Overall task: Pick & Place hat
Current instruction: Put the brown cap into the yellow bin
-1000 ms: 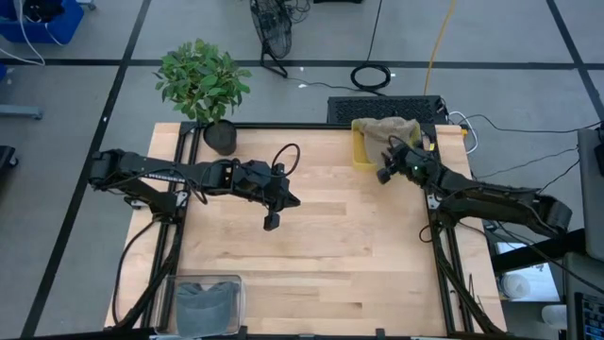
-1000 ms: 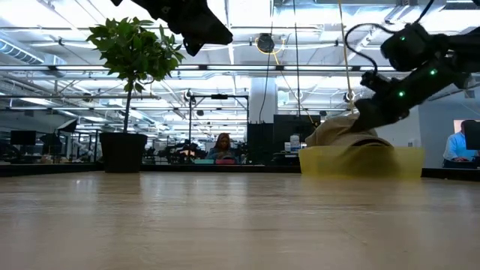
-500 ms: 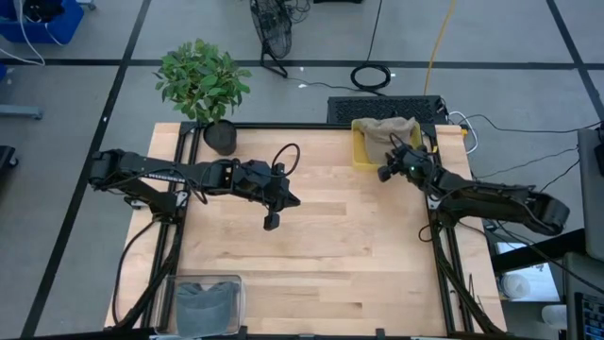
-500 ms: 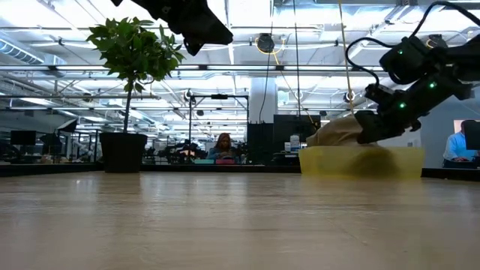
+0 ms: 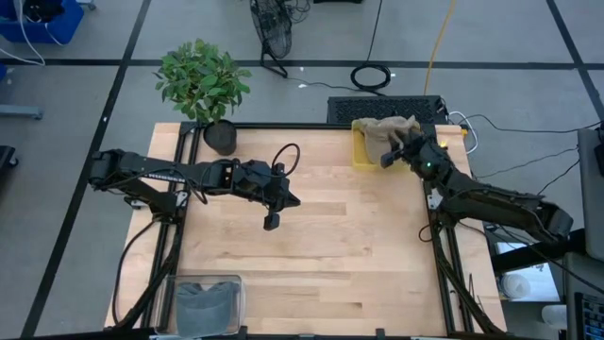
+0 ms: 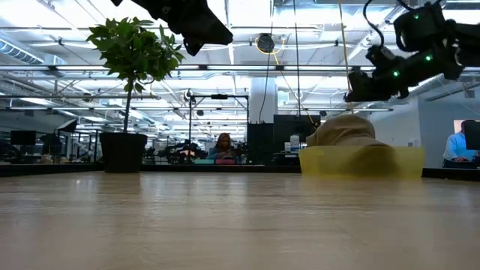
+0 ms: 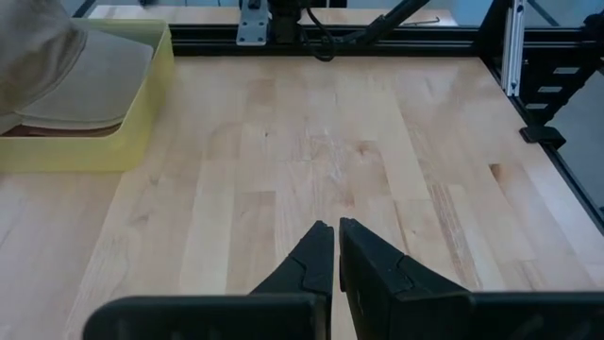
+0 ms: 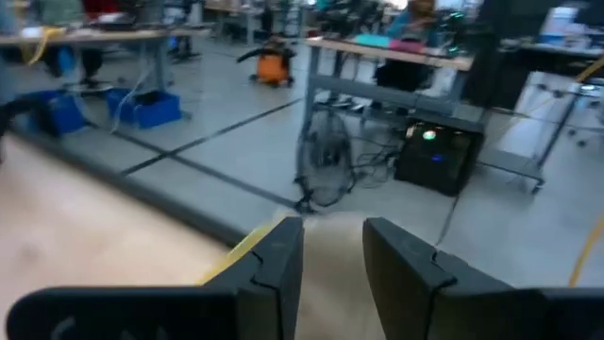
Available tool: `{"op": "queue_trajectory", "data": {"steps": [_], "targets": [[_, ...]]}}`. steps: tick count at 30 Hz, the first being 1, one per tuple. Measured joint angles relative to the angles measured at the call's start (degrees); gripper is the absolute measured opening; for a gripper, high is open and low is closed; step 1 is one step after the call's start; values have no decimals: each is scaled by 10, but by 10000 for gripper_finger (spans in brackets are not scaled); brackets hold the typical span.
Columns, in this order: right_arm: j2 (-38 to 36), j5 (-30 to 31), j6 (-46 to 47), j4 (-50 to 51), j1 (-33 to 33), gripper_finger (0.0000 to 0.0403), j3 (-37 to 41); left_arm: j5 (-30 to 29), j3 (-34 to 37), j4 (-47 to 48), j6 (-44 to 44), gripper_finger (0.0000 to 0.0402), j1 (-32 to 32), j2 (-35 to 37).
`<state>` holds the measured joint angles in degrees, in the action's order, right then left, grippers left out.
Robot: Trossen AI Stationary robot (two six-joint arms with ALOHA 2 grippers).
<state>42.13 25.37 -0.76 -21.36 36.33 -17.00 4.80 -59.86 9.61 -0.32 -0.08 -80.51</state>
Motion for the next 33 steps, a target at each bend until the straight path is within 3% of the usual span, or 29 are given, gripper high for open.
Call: {"op": "queue_trajectory", "data": {"steps": [6, 13, 22, 28, 33], "targets": [[75, -43, 12, 25, 56, 100, -82, -1, 0, -5, 4, 24, 0, 0], [200, -79, 56, 142, 106, 100, -188, -1, 0, -5, 17, 24, 0, 0], [301, -95, 63, 146, 158, 100, -196, 0, 0, -2, 17, 24, 0, 0], [352, -182, 61, 85, 197, 100, -197, 0, 0, -2, 14, 24, 0, 0], [377, -198, 65, 64, 208, 100, -197, 0, 0, -2, 13, 24, 0, 0]]}}
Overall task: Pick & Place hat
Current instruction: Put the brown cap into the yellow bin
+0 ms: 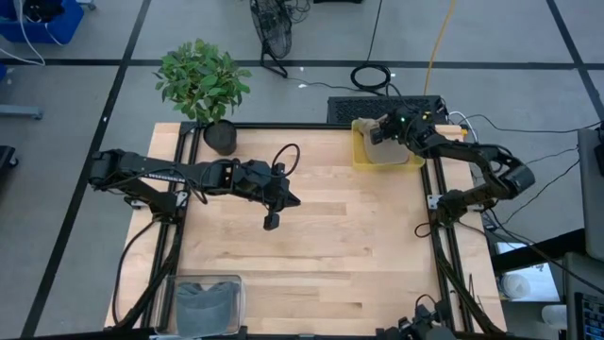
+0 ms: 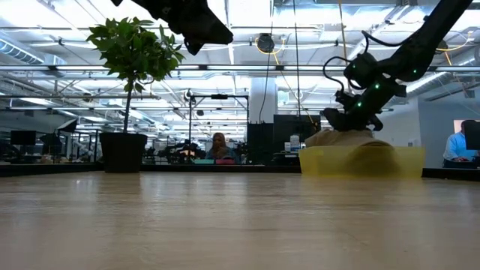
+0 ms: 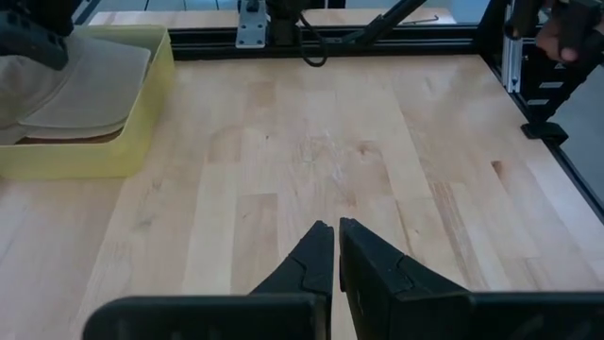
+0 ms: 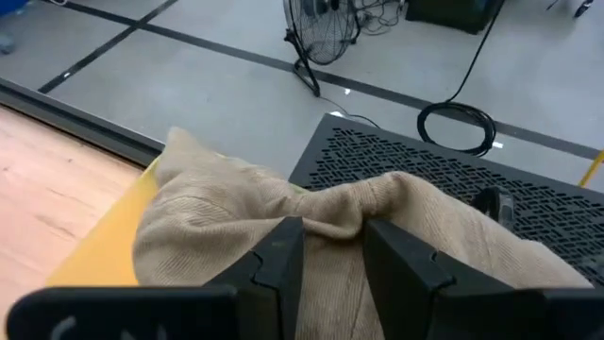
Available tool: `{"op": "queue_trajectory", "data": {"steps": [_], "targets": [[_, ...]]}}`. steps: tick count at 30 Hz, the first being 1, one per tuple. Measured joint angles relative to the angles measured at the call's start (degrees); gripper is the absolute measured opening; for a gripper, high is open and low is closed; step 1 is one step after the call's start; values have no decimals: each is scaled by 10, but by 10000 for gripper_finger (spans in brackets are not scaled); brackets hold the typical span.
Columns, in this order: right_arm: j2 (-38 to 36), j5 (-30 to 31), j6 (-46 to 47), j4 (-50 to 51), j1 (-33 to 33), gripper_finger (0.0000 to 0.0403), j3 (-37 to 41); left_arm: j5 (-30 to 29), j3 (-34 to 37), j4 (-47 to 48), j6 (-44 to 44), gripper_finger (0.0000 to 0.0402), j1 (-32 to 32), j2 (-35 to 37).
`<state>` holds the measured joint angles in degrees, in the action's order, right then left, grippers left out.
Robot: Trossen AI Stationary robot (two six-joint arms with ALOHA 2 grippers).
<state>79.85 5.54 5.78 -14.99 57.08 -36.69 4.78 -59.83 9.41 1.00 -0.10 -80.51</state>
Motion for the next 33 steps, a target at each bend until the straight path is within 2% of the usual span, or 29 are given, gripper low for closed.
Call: {"op": "queue_trajectory", "data": {"steps": [14, 24, 33], "targets": [[15, -24, 36, 16, -1, 100, 22, 0, 0, 9, -12, 24, 0, 0], [-18, -56, 74, 59, -2, 100, 30, -3, 0, 9, -10, 24, 0, 0], [-49, -59, 71, -8, -2, 100, 68, -4, 0, 9, -14, 24, -7, 0]]}}
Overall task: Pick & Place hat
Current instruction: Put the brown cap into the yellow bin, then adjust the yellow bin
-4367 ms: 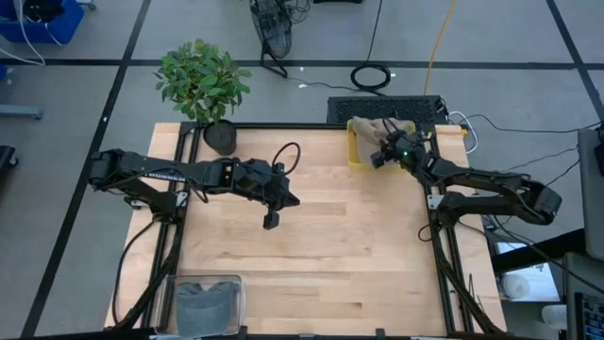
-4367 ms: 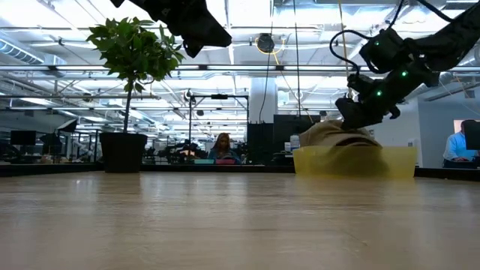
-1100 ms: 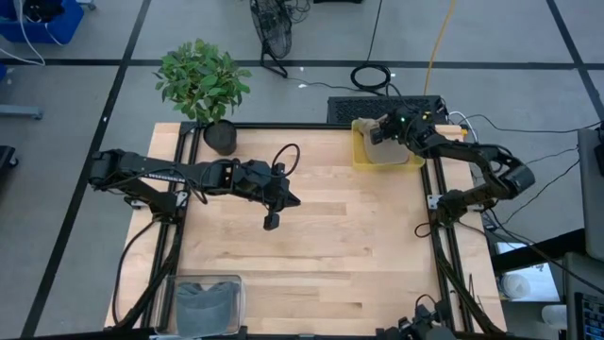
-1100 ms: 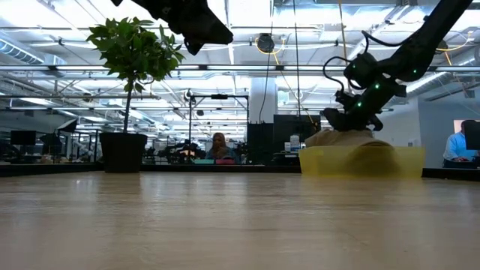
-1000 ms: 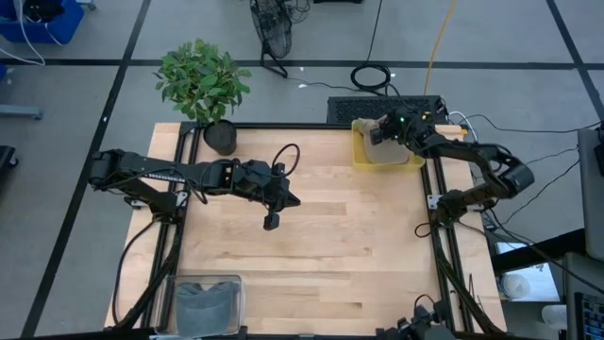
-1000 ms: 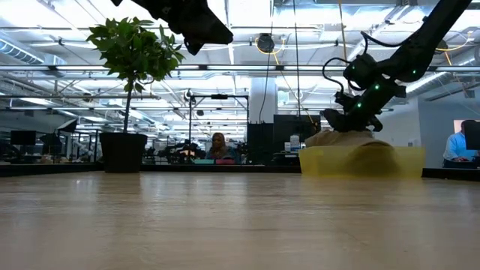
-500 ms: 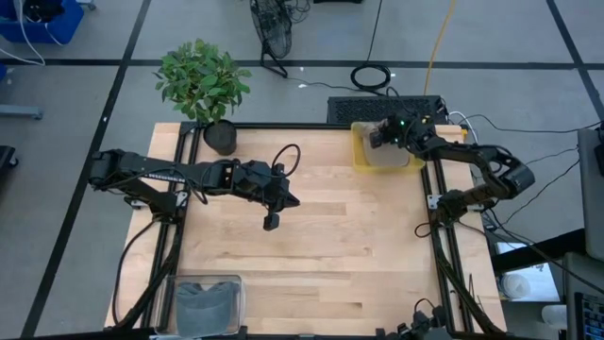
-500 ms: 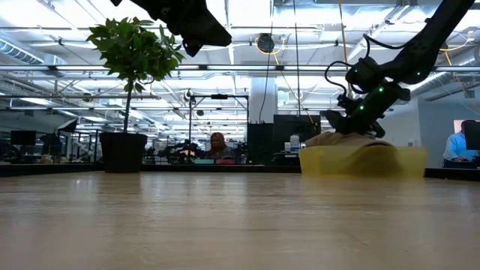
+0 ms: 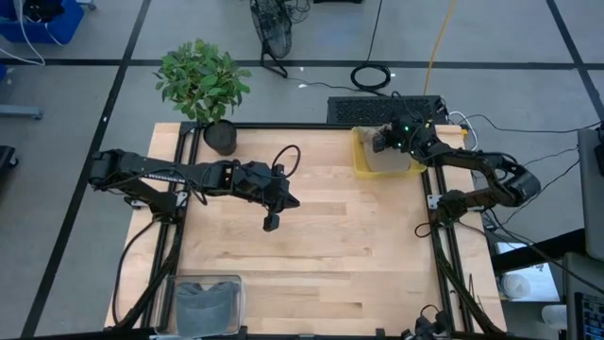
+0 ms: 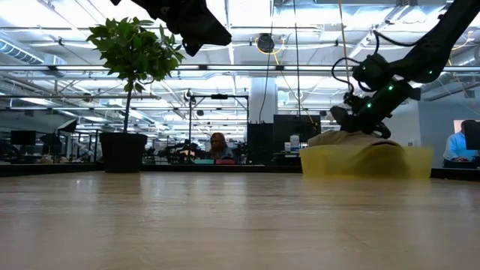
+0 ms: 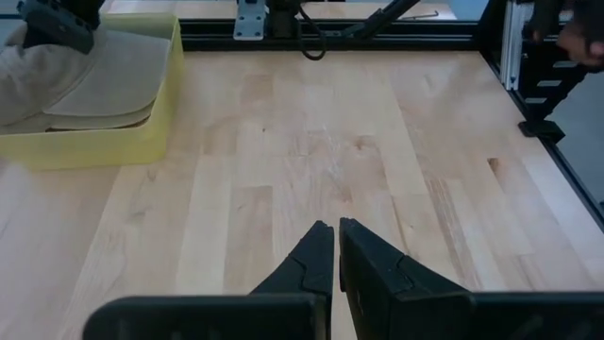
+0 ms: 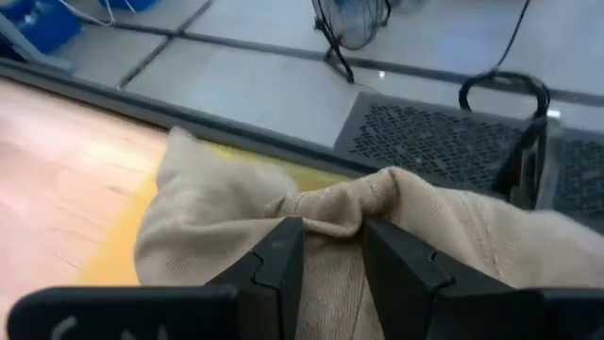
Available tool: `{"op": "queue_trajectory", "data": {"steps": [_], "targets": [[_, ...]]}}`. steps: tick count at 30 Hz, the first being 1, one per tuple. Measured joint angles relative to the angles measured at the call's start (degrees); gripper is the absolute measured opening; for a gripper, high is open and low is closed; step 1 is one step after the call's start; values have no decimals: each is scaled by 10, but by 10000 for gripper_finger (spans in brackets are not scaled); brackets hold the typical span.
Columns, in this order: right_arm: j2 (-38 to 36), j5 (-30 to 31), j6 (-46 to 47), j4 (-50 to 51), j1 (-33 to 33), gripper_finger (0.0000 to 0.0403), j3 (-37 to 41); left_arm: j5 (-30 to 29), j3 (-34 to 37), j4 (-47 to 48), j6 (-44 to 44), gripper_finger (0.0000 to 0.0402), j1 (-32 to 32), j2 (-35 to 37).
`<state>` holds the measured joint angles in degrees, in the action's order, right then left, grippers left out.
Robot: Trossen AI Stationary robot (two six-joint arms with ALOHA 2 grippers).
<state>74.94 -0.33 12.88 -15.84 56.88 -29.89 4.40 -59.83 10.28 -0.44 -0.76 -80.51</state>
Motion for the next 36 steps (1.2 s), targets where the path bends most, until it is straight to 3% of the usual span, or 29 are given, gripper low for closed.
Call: {"op": "queue_trajectory", "data": {"steps": [8, 13, 17, 24, 30, 36], "targets": [[-118, 0, -24, -2, 0, 100, 1, 0, 0, 0, 4, 24, -1, 0], [-203, -16, -16, 94, -16, 100, 0, -1, 0, 2, 2, 24, -1, 0], [-248, -58, -16, 199, -77, 100, 0, -1, 0, 1, 0, 24, -3, 0], [-274, -75, 33, 343, -203, 100, 0, -1, 0, 0, -1, 24, -4, 0], [-279, -68, 90, 368, -280, 100, 0, -1, 0, 0, 0, 24, -4, 0], [-267, 28, 149, 375, -328, 100, 48, -1, 0, 1, 0, 24, -5, 0]]}}
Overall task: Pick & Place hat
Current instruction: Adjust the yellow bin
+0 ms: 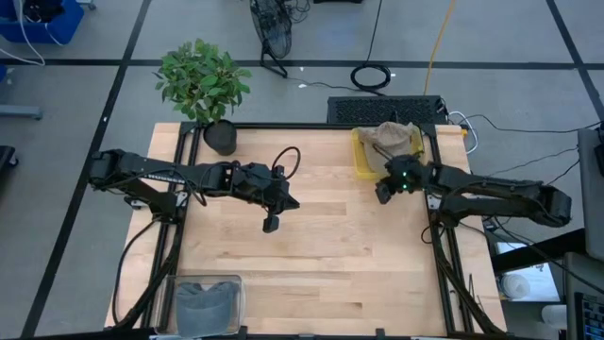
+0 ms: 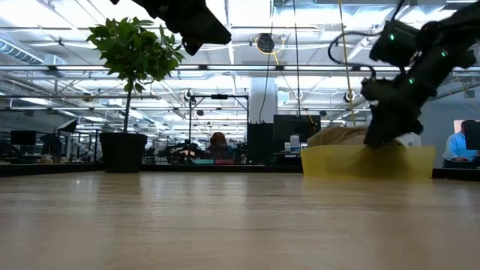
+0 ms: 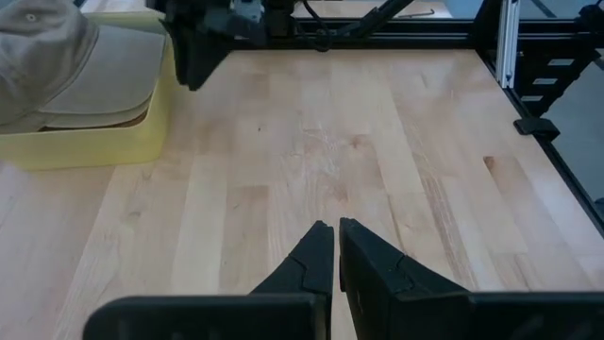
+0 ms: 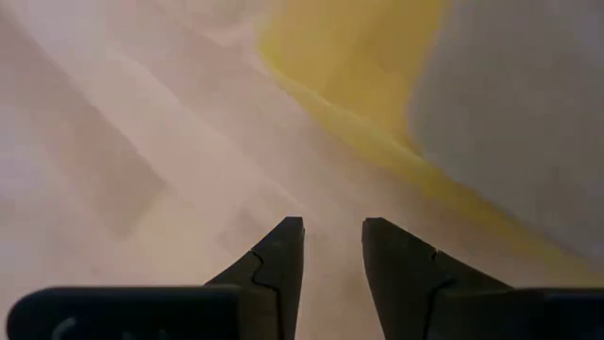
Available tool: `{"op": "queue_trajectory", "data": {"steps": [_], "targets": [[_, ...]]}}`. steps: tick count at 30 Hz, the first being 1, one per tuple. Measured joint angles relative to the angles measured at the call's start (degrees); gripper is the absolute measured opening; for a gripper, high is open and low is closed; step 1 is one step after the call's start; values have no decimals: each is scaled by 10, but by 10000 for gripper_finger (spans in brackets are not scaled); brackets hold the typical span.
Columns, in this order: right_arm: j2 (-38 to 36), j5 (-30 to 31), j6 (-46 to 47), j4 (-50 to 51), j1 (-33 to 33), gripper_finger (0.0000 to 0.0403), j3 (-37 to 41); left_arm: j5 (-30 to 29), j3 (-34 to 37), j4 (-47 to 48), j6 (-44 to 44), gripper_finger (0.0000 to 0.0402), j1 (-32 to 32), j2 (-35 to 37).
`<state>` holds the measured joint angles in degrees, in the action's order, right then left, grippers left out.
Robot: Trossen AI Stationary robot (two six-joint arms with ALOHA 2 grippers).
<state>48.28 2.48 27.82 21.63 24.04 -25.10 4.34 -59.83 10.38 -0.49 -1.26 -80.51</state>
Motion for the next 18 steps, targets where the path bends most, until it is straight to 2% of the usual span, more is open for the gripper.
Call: {"op": "queue_trajectory", "data": {"steps": [6, 10, 18], "targets": [[2, 45, 45, -75, -5, 100, 77, 0, 0, -3, 0, 24, -1, 0], [2, 101, 52, -154, -4, 94, 117, 0, 0, -7, 3, 24, -1, 0], [2, 208, 33, -262, -2, 65, 142, 0, 0, -13, 8, 24, -1, 0]]}}
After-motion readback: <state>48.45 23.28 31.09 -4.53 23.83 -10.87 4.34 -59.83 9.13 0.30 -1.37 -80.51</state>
